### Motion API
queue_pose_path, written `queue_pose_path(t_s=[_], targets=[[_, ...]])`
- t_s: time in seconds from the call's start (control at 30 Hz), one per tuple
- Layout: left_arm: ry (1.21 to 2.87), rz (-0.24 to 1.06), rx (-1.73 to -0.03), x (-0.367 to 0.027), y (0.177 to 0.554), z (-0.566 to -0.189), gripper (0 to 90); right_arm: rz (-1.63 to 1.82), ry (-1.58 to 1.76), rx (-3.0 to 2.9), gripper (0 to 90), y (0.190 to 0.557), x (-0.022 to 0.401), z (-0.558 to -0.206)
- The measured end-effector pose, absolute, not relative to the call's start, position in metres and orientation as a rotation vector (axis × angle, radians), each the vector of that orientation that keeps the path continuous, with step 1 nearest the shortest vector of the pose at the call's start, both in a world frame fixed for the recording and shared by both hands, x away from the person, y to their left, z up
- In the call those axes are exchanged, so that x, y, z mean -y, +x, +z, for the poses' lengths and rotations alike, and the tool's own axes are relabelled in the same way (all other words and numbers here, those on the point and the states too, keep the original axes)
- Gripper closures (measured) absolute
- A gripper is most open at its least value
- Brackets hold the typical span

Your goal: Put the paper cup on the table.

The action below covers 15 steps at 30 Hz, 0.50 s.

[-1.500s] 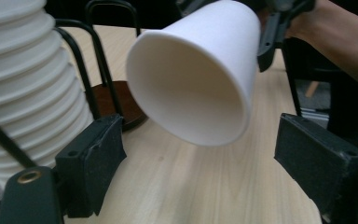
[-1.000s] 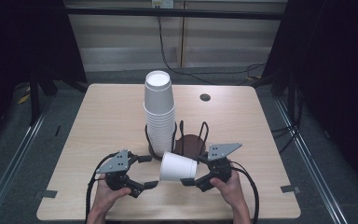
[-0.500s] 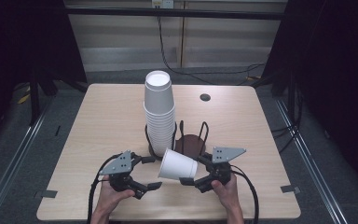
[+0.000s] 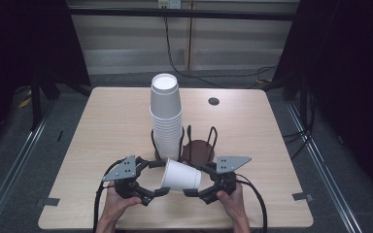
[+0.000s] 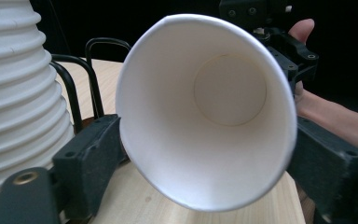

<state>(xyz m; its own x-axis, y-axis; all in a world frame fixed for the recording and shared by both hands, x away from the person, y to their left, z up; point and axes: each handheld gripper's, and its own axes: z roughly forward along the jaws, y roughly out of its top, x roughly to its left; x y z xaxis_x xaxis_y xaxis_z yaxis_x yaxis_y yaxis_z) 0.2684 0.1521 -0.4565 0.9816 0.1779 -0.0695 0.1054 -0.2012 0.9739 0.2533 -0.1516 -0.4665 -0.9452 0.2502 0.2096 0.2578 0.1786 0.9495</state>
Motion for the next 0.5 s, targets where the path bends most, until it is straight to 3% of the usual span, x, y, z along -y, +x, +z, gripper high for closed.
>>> queue_pose_path(t_s=[0.27, 0.5], targets=[[1.789, 0.073, -0.207, -0.1456, 0.2707, -0.4571, 2.3, -1.907, -0.486, 2.425, 23.3, 0.2543, 0.1465, -0.4669], [1.796, 0.055, -0.194, -0.1418, 0.2721, -0.4583, 1.8, -1.892, -0.468, 2.431, 23.3, 0.2556, 0.1426, -0.4655]])
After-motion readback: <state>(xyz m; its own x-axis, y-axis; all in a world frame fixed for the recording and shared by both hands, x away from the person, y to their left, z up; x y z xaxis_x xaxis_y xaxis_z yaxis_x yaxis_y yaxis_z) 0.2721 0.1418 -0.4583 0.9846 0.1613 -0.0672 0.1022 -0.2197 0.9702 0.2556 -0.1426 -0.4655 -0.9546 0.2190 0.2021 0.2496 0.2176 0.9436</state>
